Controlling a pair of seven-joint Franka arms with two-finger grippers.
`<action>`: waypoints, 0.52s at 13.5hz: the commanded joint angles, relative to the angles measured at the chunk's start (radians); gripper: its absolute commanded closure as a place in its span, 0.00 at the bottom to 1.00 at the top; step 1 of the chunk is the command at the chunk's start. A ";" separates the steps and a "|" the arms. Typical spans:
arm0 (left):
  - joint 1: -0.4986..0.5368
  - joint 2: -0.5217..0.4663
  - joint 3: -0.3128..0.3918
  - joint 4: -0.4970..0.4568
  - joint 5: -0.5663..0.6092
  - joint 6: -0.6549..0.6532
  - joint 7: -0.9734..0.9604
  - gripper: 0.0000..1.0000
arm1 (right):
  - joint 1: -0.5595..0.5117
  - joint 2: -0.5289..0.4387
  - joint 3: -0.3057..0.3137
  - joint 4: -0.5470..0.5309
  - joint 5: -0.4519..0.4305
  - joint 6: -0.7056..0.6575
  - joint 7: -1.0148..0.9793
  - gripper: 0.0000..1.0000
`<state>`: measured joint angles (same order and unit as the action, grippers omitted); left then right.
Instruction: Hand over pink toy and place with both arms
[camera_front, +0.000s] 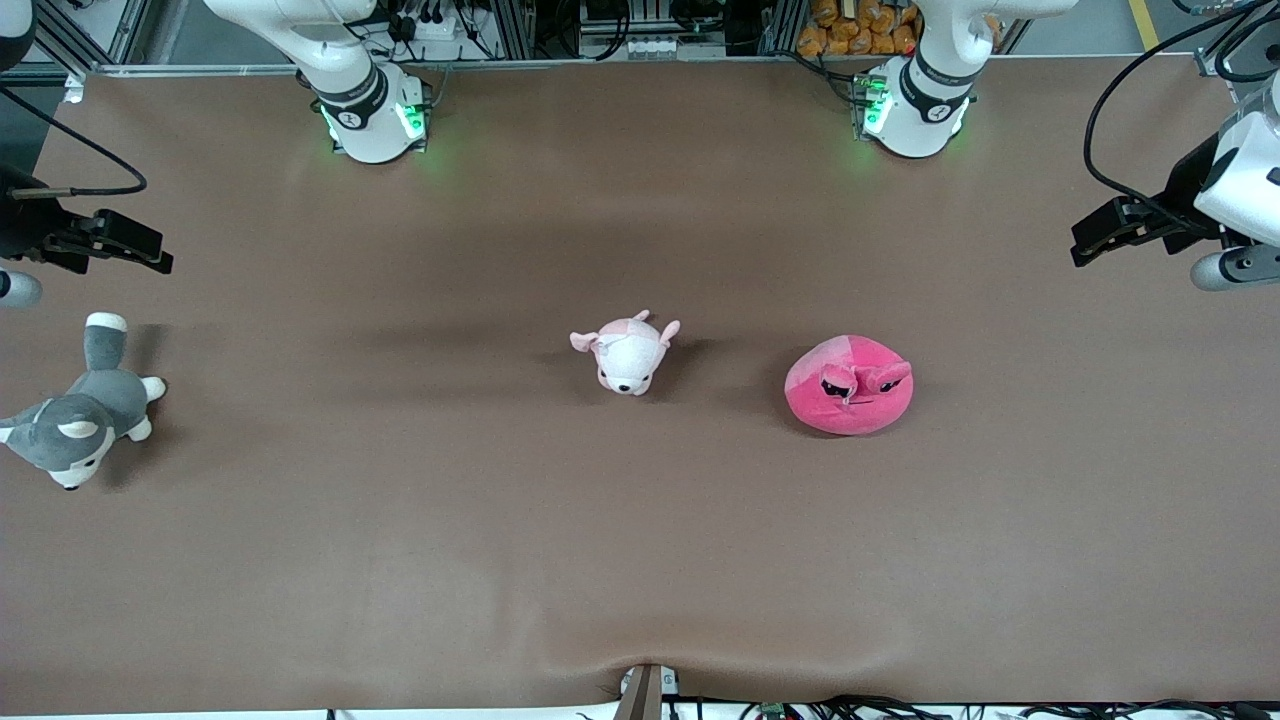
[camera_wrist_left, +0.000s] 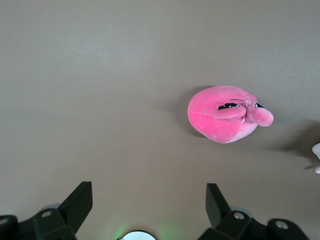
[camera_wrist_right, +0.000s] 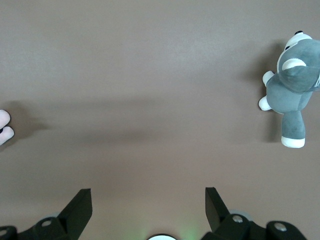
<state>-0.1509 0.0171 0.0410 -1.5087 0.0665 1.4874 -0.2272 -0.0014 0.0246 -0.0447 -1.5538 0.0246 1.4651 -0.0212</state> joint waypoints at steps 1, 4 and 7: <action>0.004 0.006 0.017 0.033 0.006 -0.044 0.017 0.00 | 0.004 0.008 0.000 0.020 -0.006 -0.014 -0.005 0.00; 0.005 0.006 0.019 0.035 0.009 -0.045 0.019 0.00 | 0.004 0.008 0.000 0.020 -0.006 -0.014 -0.005 0.00; 0.002 0.006 0.016 0.030 0.006 -0.047 0.022 0.00 | 0.006 0.008 0.000 0.020 -0.005 -0.014 -0.005 0.00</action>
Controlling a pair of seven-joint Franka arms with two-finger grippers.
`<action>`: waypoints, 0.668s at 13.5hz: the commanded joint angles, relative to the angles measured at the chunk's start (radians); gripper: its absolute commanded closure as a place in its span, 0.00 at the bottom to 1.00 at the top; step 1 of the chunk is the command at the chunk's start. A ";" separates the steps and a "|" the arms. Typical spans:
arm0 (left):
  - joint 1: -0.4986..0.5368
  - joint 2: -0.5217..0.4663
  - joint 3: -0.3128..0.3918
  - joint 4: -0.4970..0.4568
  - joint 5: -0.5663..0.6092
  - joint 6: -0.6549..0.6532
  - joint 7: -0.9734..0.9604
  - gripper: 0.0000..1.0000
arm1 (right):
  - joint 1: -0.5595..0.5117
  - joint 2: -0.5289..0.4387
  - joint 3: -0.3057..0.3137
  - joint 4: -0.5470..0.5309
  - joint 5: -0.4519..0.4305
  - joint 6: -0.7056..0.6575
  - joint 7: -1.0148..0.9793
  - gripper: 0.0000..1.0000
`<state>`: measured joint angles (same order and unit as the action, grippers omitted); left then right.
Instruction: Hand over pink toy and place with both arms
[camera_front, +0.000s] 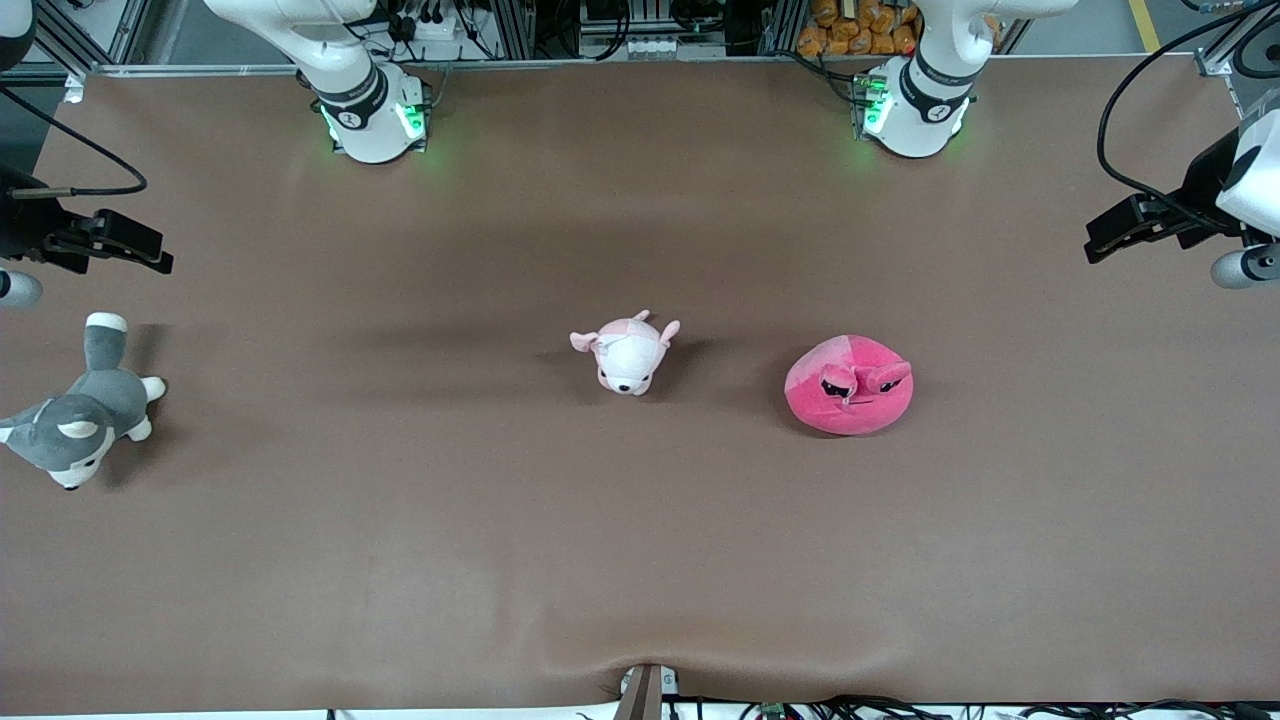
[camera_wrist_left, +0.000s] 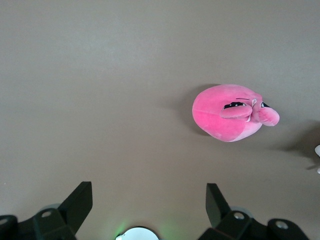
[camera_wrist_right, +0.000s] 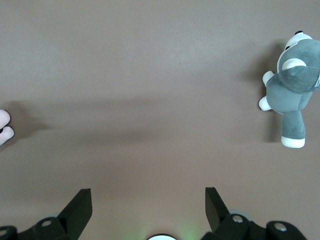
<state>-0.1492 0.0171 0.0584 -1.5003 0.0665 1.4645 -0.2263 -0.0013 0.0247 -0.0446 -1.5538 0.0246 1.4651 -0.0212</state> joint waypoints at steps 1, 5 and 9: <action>0.000 0.004 -0.003 0.022 0.004 -0.026 0.019 0.00 | 0.004 0.009 0.000 0.020 -0.006 -0.014 -0.005 0.00; 0.000 0.003 0.000 -0.004 -0.004 -0.027 -0.002 0.00 | 0.006 0.009 0.002 0.020 -0.006 -0.014 -0.005 0.00; 0.000 -0.009 -0.005 -0.026 -0.022 -0.029 -0.060 0.00 | 0.006 0.014 0.002 0.018 -0.006 -0.014 -0.005 0.00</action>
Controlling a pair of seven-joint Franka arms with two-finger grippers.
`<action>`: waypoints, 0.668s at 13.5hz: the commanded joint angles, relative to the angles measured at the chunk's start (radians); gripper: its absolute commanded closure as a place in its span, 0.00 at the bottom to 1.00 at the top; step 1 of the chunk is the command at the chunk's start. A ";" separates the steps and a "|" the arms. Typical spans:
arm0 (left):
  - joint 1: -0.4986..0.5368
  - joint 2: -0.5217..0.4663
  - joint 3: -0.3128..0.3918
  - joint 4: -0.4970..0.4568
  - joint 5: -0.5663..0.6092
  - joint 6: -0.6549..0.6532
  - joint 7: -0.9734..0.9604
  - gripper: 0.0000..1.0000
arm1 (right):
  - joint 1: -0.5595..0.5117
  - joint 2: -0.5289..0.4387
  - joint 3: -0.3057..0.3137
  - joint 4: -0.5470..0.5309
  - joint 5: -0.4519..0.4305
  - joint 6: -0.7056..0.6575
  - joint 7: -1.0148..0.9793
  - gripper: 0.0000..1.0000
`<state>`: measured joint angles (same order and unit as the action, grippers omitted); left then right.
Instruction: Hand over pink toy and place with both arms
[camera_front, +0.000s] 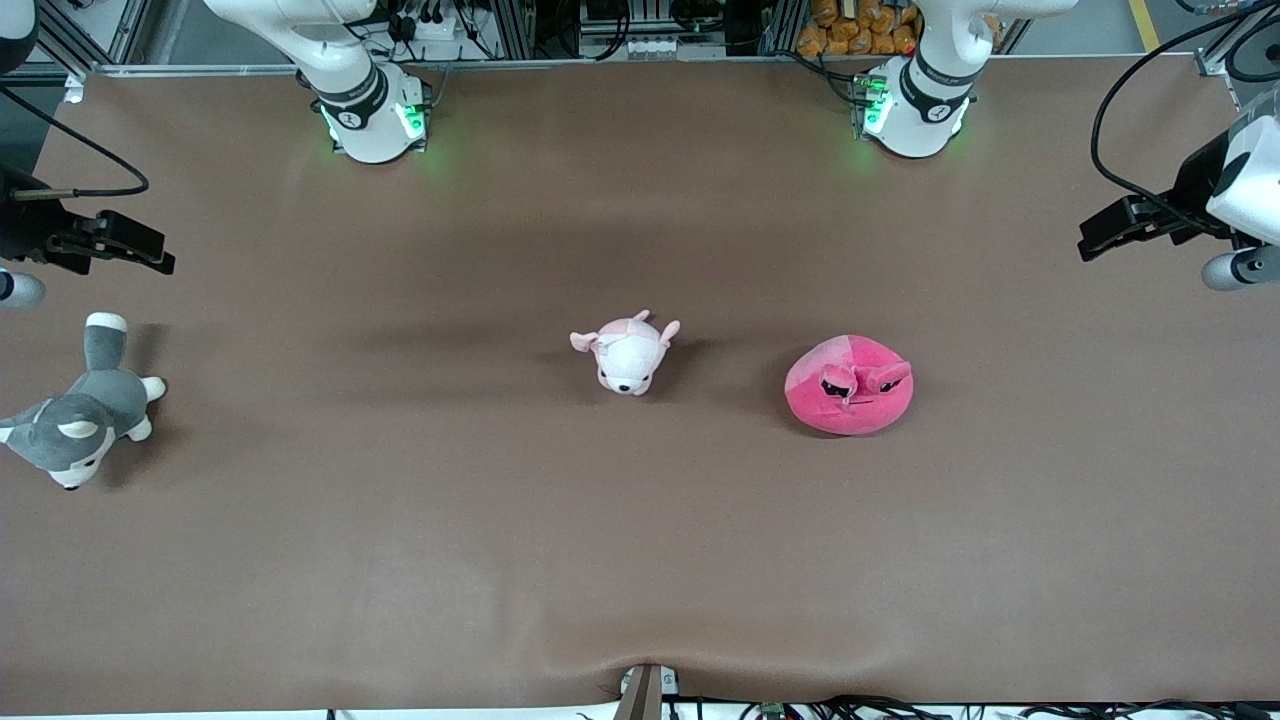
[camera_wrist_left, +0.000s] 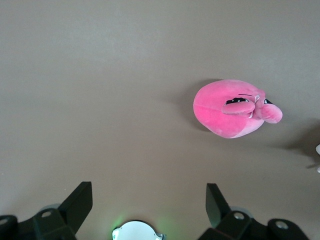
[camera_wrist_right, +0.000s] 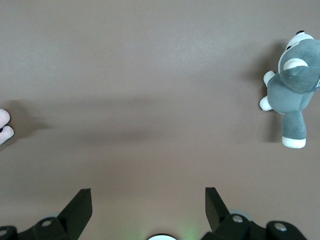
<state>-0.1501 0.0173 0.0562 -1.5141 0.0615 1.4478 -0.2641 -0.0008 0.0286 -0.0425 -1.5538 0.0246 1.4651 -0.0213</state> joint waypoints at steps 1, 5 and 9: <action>0.004 -0.016 0.001 -0.038 -0.040 -0.007 -0.046 0.00 | 0.005 0.010 0.000 0.020 -0.006 -0.014 -0.005 0.00; 0.037 -0.028 -0.004 -0.051 -0.055 0.000 -0.060 0.00 | 0.005 0.010 0.000 0.020 -0.006 -0.014 -0.006 0.00; 0.037 -0.034 -0.004 -0.057 -0.048 0.000 -0.060 0.00 | 0.005 0.010 0.000 0.020 -0.006 -0.014 -0.006 0.00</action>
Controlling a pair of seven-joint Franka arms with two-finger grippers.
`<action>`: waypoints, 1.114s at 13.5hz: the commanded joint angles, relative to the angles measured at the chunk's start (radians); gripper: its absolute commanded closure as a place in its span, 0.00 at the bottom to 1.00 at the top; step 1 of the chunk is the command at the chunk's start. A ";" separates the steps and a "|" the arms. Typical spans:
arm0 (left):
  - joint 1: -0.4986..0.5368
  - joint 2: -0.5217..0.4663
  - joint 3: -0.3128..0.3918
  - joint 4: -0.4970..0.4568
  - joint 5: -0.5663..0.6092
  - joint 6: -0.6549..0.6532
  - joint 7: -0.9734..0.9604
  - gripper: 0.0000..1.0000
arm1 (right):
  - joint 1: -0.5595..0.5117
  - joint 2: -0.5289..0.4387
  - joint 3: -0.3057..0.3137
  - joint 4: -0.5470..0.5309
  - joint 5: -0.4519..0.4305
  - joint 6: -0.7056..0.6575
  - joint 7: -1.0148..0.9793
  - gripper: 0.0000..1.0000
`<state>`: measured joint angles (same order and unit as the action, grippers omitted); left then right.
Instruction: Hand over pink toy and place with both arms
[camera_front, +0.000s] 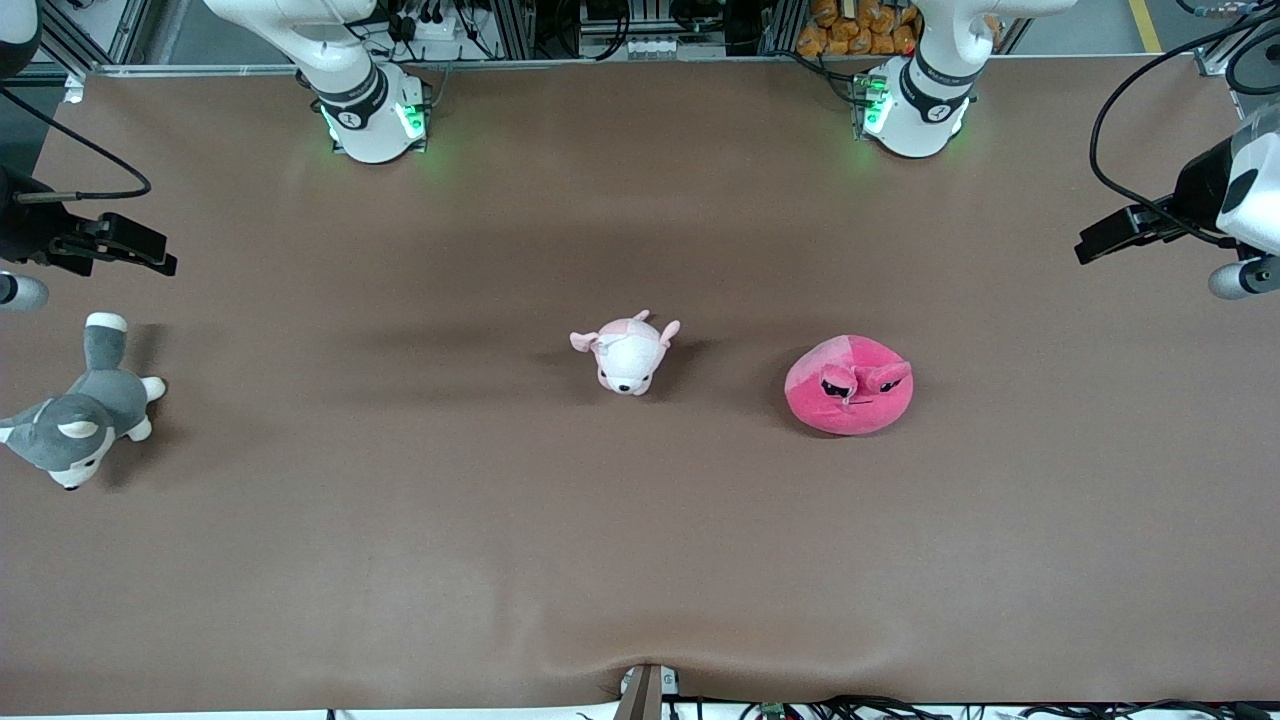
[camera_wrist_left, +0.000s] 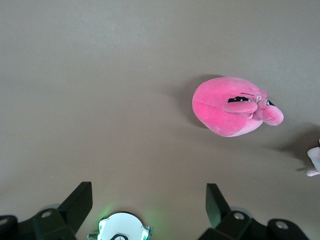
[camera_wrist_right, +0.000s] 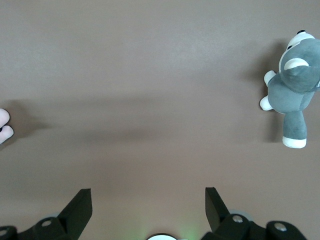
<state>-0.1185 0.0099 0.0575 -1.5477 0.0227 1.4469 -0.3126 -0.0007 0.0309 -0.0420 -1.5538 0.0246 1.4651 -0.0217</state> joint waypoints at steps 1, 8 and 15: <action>0.005 -0.025 -0.005 -0.023 -0.003 0.001 -0.011 0.00 | 0.004 0.007 -0.001 0.020 -0.006 -0.014 -0.006 0.00; 0.003 -0.037 -0.012 -0.074 -0.003 0.039 -0.106 0.00 | 0.005 0.009 -0.001 0.020 -0.006 -0.014 -0.004 0.00; -0.007 -0.015 -0.016 -0.118 -0.047 0.070 -0.439 0.00 | 0.005 0.010 -0.001 0.018 -0.006 -0.014 -0.004 0.00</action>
<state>-0.1244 0.0054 0.0455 -1.6371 0.0106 1.4929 -0.6738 -0.0007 0.0332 -0.0420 -1.5538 0.0246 1.4651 -0.0218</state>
